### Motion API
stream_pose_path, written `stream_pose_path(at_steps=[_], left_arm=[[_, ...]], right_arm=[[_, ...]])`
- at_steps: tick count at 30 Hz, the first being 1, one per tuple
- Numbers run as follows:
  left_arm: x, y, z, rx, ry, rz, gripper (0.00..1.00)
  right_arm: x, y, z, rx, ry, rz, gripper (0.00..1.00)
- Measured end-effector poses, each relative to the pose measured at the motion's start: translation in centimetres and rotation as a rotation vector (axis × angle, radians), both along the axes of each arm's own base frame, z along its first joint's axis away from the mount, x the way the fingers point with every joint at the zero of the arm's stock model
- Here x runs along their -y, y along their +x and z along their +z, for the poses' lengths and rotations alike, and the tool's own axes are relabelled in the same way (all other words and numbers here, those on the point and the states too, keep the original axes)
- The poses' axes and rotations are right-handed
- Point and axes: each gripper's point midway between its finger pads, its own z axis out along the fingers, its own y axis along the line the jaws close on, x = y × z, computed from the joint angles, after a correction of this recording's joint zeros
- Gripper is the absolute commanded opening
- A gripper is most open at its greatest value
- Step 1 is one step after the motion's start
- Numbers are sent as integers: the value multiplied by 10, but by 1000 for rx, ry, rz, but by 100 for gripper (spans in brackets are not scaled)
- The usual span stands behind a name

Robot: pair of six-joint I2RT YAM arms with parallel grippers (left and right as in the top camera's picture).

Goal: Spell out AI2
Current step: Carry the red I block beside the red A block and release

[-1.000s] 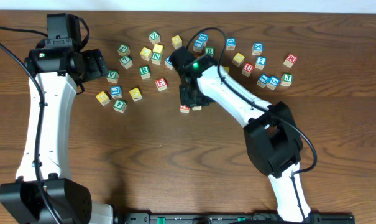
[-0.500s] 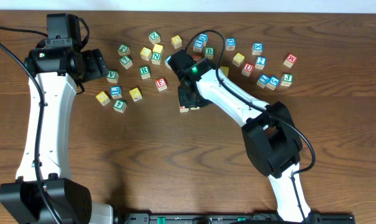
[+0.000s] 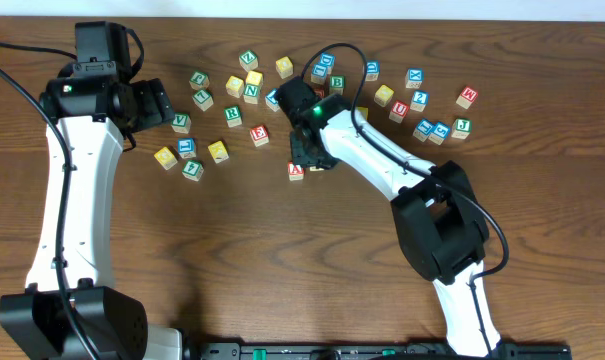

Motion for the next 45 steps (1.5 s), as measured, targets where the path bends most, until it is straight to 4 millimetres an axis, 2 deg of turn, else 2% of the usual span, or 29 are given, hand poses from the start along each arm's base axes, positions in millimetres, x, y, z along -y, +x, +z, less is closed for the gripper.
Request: stream_pose_path(at_steps=[8, 13, 14, 18, 33, 40, 45], left_arm=[[0, 0, 0, 0, 0, 0, 98], [0, 0, 0, 0, 0, 0, 98], [0, 0, 0, 0, 0, 0, 98], [0, 0, 0, 0, 0, 0, 98], [0, 0, 0, 0, 0, 0, 98], [0, 0, 0, 0, 0, 0, 98], [0, 0, 0, 0, 0, 0, 98]], right_arm=[[9, 5, 0, -2, 2, -28, 30], [12, -3, -2, -37, -12, -28, 33], [13, -4, -2, -41, -12, -29, 36], [13, -5, -2, -47, -10, -33, 37], [12, -11, -3, -74, -3, -31, 25], [10, -4, -2, -53, 14, -38, 24], [17, 7, -1, -33, 32, -61, 24]])
